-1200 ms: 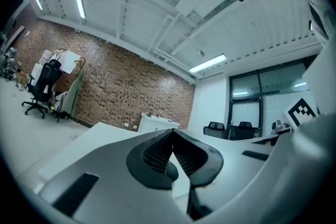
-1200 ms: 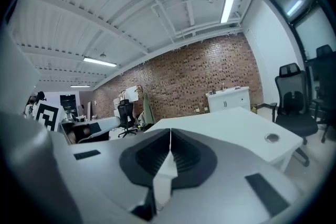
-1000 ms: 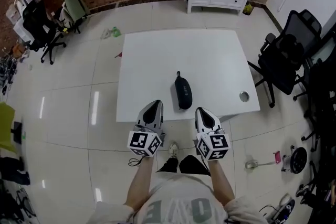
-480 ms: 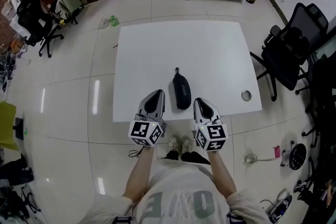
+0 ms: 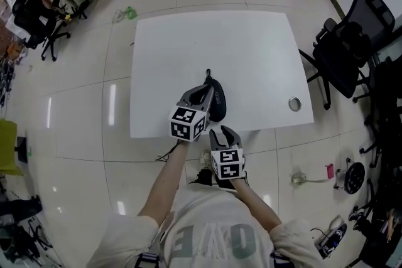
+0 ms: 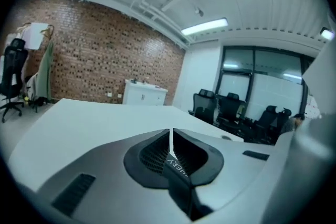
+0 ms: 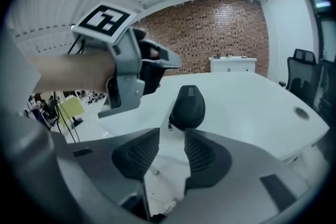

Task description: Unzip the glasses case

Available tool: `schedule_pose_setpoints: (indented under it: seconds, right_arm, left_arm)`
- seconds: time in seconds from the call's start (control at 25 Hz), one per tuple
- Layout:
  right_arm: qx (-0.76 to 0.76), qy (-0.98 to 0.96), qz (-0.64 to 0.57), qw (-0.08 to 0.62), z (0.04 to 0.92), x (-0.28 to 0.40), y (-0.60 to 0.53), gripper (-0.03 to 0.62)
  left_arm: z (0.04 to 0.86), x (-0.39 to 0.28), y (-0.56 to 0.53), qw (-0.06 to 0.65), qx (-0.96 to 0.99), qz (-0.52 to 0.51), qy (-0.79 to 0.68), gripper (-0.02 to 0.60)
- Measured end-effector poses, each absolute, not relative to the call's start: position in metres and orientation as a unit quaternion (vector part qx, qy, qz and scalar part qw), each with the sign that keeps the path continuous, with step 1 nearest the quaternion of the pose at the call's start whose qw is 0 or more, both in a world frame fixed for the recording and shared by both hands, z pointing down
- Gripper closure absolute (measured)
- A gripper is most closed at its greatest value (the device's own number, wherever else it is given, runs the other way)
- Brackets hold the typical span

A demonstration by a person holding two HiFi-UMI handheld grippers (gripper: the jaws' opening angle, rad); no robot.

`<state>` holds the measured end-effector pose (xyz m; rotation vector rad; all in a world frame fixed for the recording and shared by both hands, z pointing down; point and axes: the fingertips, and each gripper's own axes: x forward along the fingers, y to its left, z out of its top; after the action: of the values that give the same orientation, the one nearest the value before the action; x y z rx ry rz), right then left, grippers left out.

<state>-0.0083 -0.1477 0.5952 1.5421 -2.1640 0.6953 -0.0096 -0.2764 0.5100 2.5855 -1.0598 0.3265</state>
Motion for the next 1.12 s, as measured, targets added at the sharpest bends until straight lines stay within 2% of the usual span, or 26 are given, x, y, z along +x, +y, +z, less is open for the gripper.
schedule_pose_setpoints:
  seconds: [0.24, 0.48, 0.72, 0.92, 1.12]
  right_arm:
    - [0.530, -0.769, 0.268, 0.237, 0.613, -0.041, -0.155, 0.469]
    - [0.532, -0.764, 0.277, 0.238, 0.621, -0.034, -0.163, 0.470]
    - [0.546, -0.745, 0.302, 0.237, 0.625, -0.015, -0.173, 0.470]
    - [0.595, -0.706, 0.310, 0.226, 0.627, 0.041, -0.188, 0.470]
    - [0.593, -0.712, 0.274, 0.259, 0.624, 0.044, -0.190, 0.469]
  left_arm:
    - [0.535, 0.030, -0.279, 0.118, 0.940, 0.227, -0.224, 0.586]
    - [0.568, 0.037, -0.274, 0.136, 0.933, 0.286, -0.173, 0.586]
    - [0.571, 0.036, -0.279, 0.169, 0.932, 0.255, -0.192, 0.586]
    - [0.569, 0.031, -0.281, 0.185, 0.930, 0.230, -0.222, 0.586]
    - [0.570, 0.027, -0.281, 0.207, 0.924, 0.205, -0.249, 0.586]
